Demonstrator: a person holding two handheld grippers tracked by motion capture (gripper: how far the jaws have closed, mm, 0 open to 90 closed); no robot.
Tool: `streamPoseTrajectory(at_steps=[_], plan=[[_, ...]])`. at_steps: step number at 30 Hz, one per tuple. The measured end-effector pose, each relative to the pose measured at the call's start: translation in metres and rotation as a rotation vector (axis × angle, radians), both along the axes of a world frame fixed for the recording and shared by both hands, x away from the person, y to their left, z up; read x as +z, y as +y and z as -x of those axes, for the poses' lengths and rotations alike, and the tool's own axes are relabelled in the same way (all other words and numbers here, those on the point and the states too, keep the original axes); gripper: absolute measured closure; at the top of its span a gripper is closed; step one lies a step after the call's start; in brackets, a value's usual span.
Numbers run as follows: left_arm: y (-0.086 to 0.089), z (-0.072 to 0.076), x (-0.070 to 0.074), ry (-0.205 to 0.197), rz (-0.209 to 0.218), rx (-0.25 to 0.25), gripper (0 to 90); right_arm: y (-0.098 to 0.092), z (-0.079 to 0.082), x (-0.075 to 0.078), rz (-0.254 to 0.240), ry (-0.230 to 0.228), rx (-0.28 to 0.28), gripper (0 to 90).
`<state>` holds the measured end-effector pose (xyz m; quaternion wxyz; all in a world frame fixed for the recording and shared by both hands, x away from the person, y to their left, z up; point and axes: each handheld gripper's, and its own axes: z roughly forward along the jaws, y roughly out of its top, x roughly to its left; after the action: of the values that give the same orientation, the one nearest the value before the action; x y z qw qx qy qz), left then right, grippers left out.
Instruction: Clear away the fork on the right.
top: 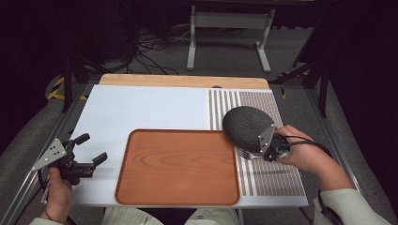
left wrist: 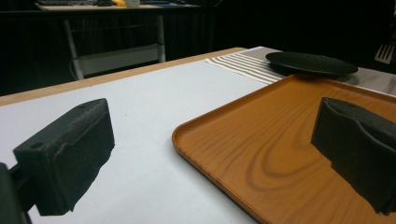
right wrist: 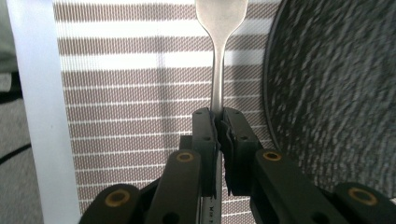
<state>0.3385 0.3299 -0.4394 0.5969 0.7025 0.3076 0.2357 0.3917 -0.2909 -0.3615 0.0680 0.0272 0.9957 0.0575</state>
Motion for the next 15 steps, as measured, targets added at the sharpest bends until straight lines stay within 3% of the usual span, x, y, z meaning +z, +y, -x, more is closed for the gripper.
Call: streamPoseTrajectory(at_steps=[7, 15], plan=[[0.0, 0.0, 0.0, 0.0, 0.0, 0.0, 0.1, -0.002, 0.002, 0.009, -0.084, -0.04, -0.047, 84.4], [0.0, 0.0, 0.0, -0.001, 0.001, 0.001, 0.1, 0.001, 0.005, 0.017, -0.216, -0.073, -0.134, 84.4]])
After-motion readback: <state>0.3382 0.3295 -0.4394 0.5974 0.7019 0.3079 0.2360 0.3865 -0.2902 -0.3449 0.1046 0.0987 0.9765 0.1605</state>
